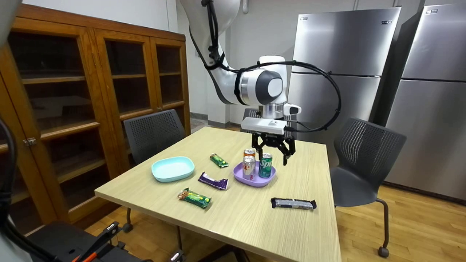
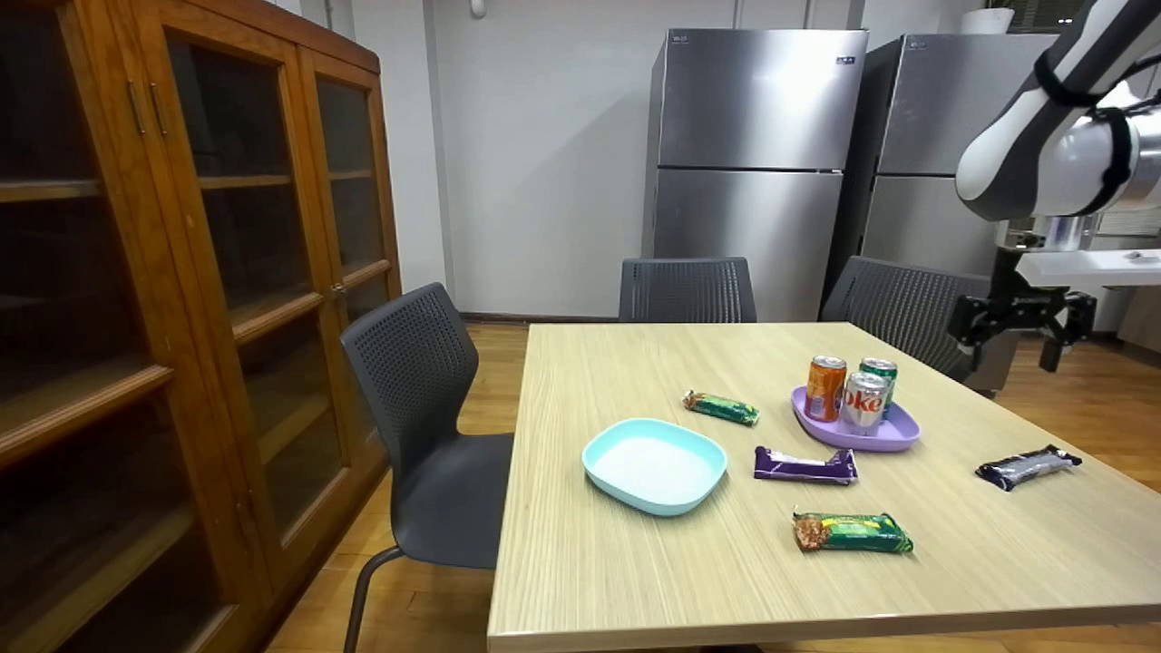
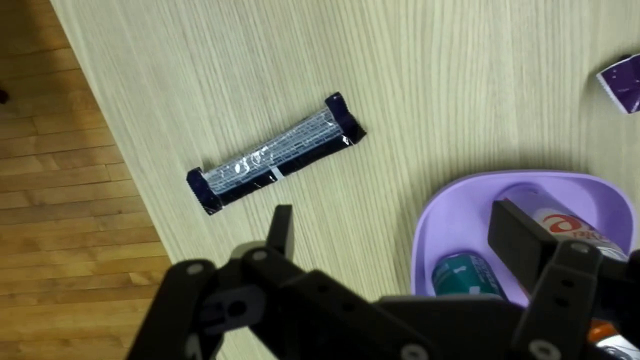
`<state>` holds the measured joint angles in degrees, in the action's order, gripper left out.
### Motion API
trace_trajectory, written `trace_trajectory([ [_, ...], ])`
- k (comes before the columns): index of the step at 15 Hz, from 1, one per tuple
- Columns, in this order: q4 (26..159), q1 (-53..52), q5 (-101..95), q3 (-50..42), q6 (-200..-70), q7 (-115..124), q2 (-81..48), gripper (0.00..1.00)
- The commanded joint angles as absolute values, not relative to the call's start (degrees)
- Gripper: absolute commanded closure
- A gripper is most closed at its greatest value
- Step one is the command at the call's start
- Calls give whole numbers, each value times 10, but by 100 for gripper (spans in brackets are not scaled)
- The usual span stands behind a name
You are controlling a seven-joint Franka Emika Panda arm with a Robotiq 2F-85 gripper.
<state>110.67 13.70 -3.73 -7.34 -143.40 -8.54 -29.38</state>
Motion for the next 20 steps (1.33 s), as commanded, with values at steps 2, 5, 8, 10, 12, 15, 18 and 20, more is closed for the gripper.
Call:
trace_trajectory([
  [2, 1113, 165, -11, -75, -1460, -94, -316, 0],
  [5, 1090, 180, 10, -72, -1447, -91, -348, 0],
  [8, 1057, 191, 40, -68, -1452, -78, -388, 0],
  [10, 1029, 192, 58, -69, -1454, -64, -417, 0],
  [12, 999, 190, 67, -74, -1449, -47, -444, 0],
  [15, 955, 184, 69, -82, -1439, -12, -484, 0],
  [18, 911, 183, 69, -86, -1431, 17, -523, 0],
  [20, 886, 182, 68, -89, -1425, 36, -544, 0],
])
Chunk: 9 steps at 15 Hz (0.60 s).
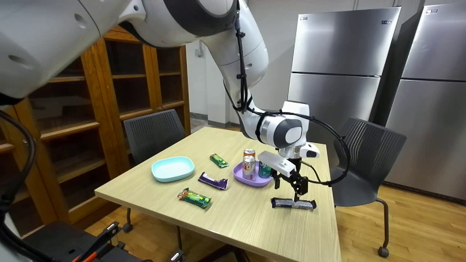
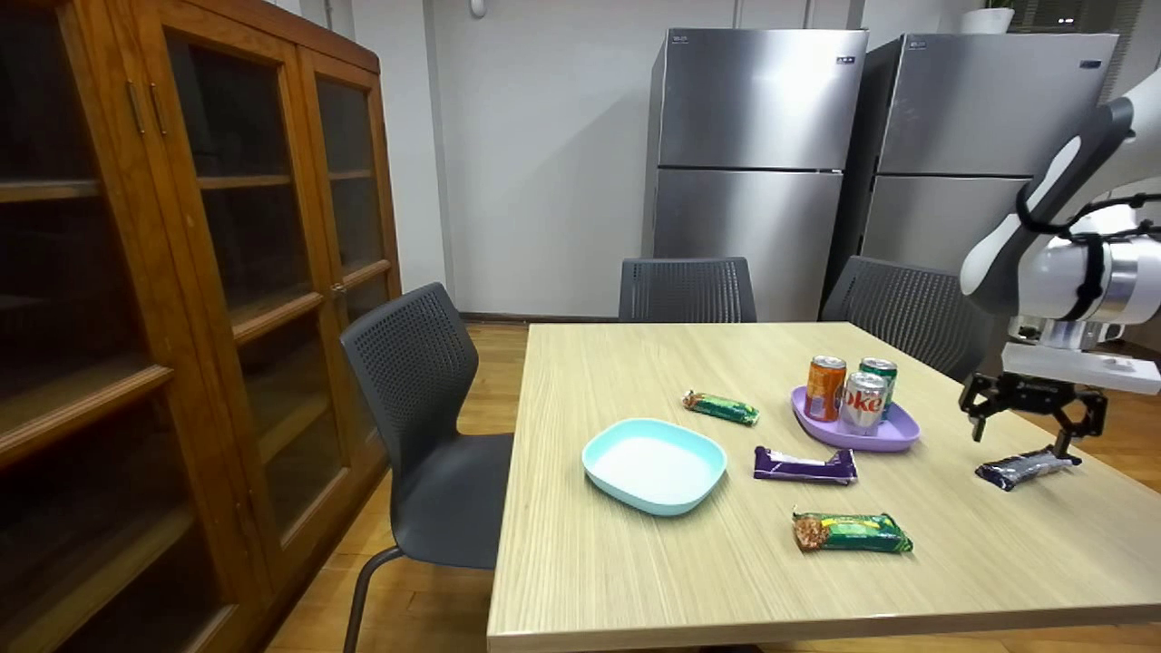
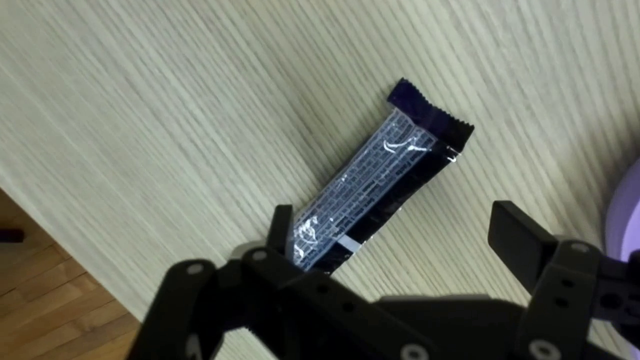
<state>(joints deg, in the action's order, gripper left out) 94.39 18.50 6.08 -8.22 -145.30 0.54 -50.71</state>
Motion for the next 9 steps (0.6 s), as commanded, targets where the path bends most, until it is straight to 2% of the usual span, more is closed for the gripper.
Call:
trace_trajectory([
  [1, 874, 182, 68, -91, -1422, 44, -553, 0],
  [9, 814, 185, 66, -98, -1384, 72, -594, 0],
])
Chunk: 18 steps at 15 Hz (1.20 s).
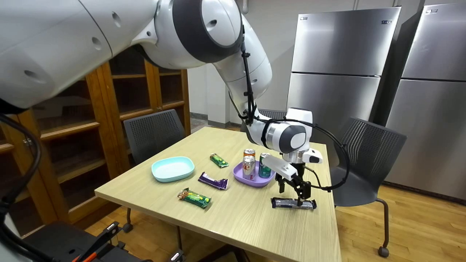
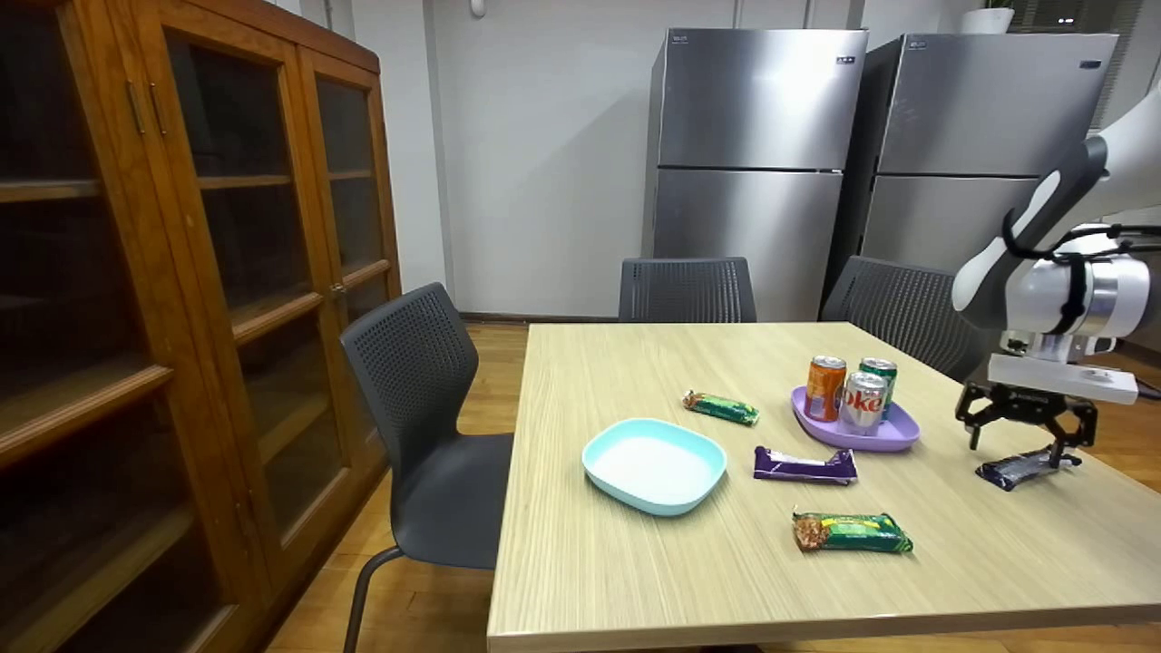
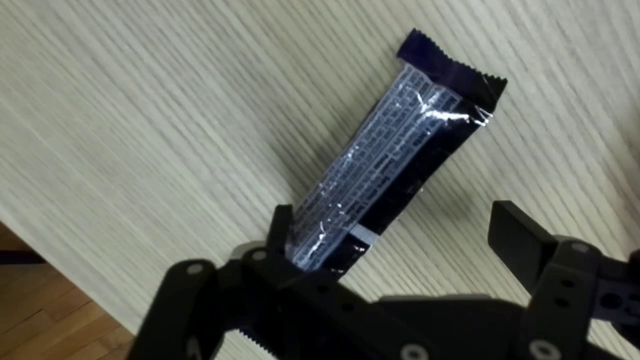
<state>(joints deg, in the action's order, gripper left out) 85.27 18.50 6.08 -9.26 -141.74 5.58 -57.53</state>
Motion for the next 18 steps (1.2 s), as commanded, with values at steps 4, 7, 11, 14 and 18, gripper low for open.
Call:
trace_trajectory([
  [4, 803, 187, 68, -101, -1374, 81, -601, 0],
  [7, 810, 190, 71, -100, -1372, 84, -596, 0],
  [11, 815, 191, 74, -101, -1372, 87, -592, 0],
  [14, 817, 191, 77, -101, -1374, 87, -591, 26],
  [18, 812, 193, 79, -99, -1377, 87, -598, 58],
])
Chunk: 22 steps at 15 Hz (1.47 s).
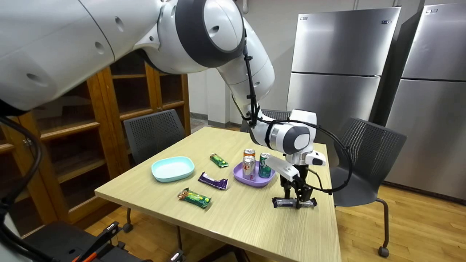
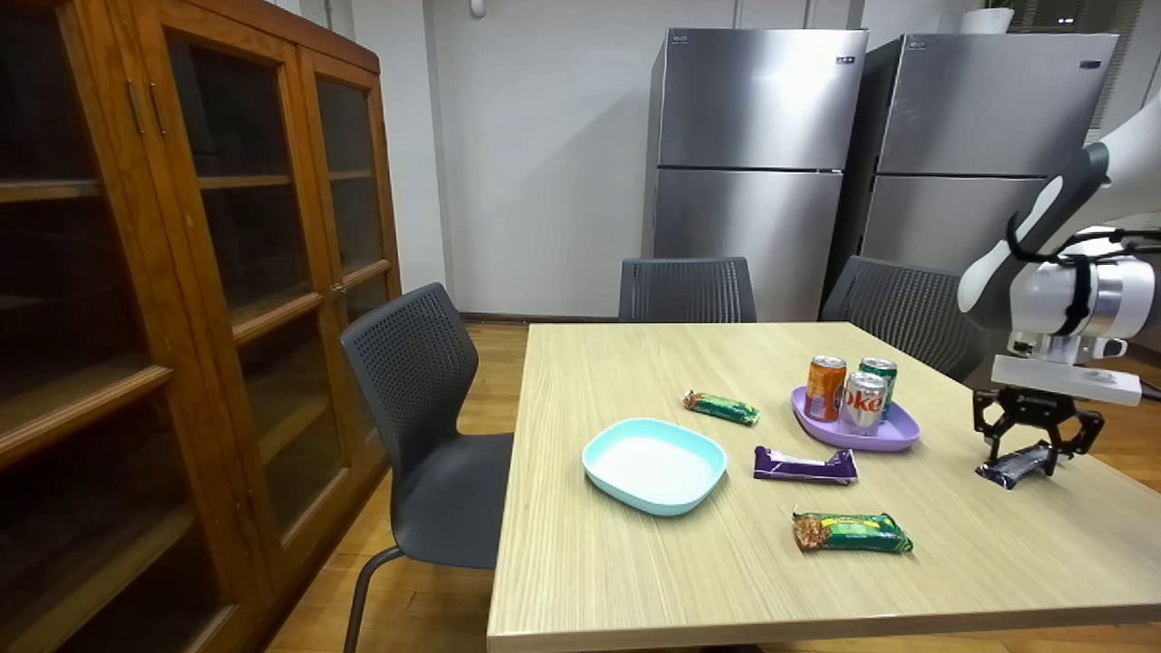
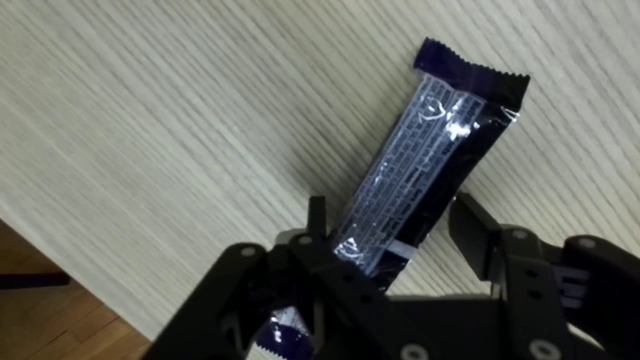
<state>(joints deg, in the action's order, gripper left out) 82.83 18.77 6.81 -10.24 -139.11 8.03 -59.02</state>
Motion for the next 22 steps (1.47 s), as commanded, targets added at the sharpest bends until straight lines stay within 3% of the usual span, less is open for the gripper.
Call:
trace_trajectory([
  [1, 811, 194, 80, -98, -1378, 87, -600, 66],
  [5, 820, 194, 89, -93, -1383, 82, -591, 96],
  [12, 903, 188, 80, -97, -1401, 55, -520, 94],
  [22, 1173, 132, 54, -104, -1484, 35, -340, 94],
])
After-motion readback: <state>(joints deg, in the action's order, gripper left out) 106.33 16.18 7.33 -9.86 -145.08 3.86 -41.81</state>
